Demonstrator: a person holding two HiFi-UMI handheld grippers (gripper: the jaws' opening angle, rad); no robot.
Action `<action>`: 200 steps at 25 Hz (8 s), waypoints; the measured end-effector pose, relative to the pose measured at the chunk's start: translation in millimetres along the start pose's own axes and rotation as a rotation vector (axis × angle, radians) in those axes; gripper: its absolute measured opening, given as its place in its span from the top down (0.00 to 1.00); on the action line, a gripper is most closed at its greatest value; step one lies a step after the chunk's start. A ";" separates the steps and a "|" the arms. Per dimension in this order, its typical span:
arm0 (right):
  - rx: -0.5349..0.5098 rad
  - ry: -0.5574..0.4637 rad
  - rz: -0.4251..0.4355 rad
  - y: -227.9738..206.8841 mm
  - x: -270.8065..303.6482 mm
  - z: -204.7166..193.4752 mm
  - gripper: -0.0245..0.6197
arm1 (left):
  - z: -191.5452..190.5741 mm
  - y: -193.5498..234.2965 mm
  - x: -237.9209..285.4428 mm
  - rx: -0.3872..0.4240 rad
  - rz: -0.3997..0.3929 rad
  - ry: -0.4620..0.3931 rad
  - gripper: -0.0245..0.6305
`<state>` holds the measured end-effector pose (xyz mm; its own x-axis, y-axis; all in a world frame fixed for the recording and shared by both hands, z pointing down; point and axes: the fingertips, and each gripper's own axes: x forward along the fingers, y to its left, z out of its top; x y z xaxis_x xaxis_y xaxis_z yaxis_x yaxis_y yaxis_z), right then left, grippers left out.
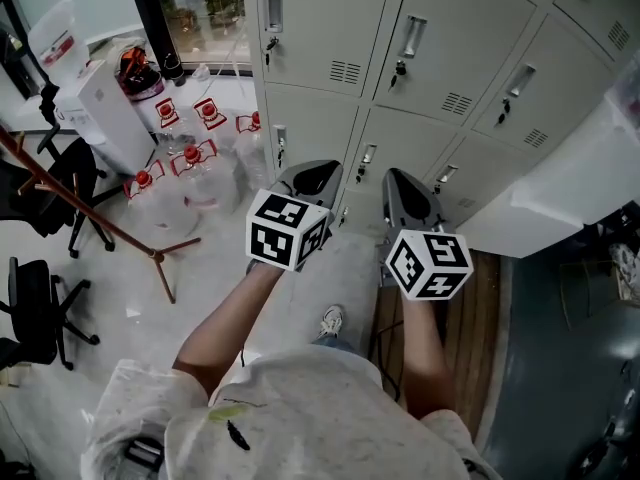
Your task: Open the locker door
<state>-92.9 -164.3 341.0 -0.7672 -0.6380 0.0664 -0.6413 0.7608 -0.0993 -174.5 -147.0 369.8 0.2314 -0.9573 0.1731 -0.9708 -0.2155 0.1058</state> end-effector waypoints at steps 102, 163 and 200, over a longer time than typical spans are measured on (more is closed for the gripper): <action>1.064 -0.226 0.178 -169.2 215.6 32.4 0.90 | 45.9 109.3 211.5 0.009 -0.070 0.017 0.95; 1.058 -0.289 0.111 -174.3 57.1 21.9 0.93 | 32.6 -31.6 143.4 0.073 -0.231 0.031 0.95; 1.060 -0.439 -0.078 -241.3 -41.3 23.0 0.93 | 20.0 -130.3 151.9 0.076 -0.486 0.032 0.95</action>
<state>93.8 -324.3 339.3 -0.5221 -0.8235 -0.2221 -0.1937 0.3681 -0.9094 -14.1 -268.1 362.8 0.6597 -0.7362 0.1511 -0.7513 -0.6506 0.1105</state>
